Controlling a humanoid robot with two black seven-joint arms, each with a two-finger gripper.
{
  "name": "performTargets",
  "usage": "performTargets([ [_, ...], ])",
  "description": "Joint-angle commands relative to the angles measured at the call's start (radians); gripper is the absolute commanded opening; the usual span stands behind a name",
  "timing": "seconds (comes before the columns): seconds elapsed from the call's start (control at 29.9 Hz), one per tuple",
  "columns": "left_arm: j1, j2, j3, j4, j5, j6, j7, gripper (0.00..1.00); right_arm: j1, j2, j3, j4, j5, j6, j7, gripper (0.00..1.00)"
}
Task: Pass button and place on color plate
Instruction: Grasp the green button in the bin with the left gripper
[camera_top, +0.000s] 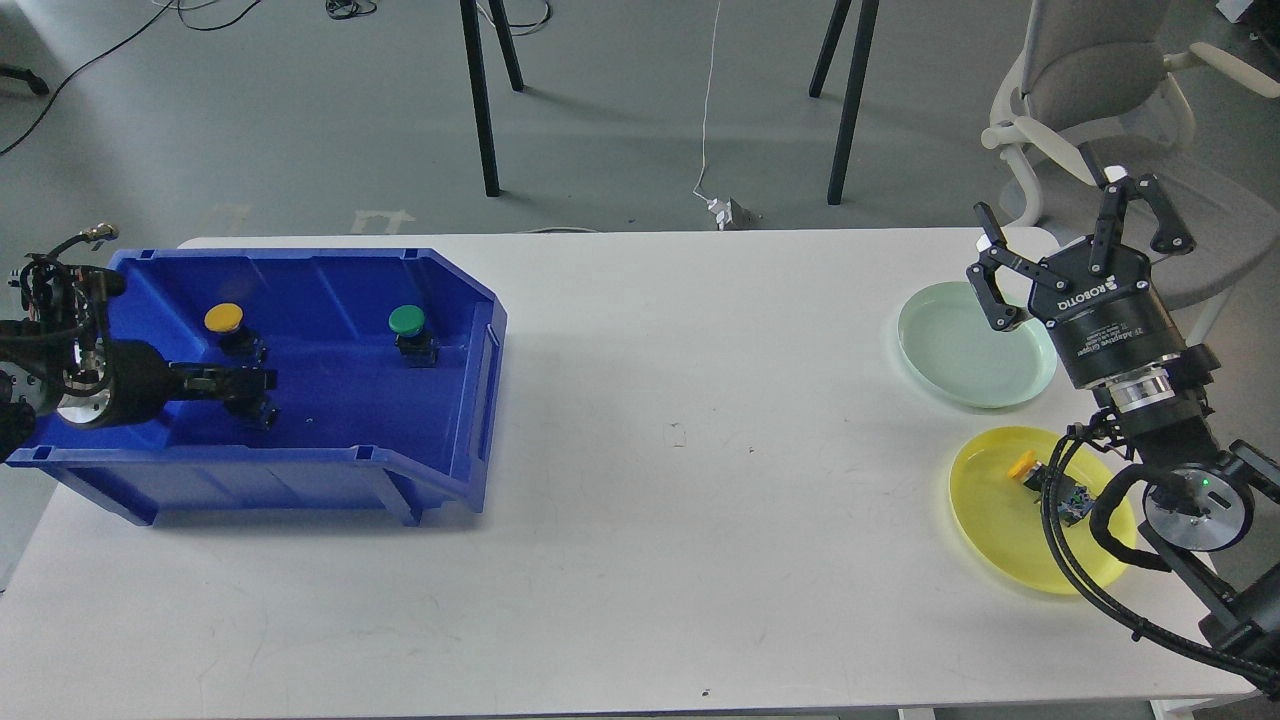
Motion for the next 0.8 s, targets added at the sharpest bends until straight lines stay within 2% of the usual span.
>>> performTargets([
  [0.0, 0.001, 0.000, 0.000, 0.001, 0.004, 0.002, 0.000, 0.68, -0.006, -0.001, 0.002, 0.001, 0.000, 0.000, 0.000, 0.86],
  [0.27, 0.001, -0.005, 0.003, 0.001, 0.007, 0.005, 0.000, 0.46, -0.007, 0.001, 0.000, -0.001, 0.000, 0.001, 0.000, 0.86],
  [0.53, 0.001, -0.008, 0.037, 0.001, 0.005, 0.031, 0.000, 0.39, -0.007, -0.001, -0.001, -0.001, 0.000, 0.001, 0.000, 0.86],
  [0.77, -0.005, -0.009, 0.042, -0.001, 0.004, 0.031, 0.000, 0.38, -0.009, 0.003, -0.003, -0.003, 0.000, 0.001, 0.000, 0.86],
])
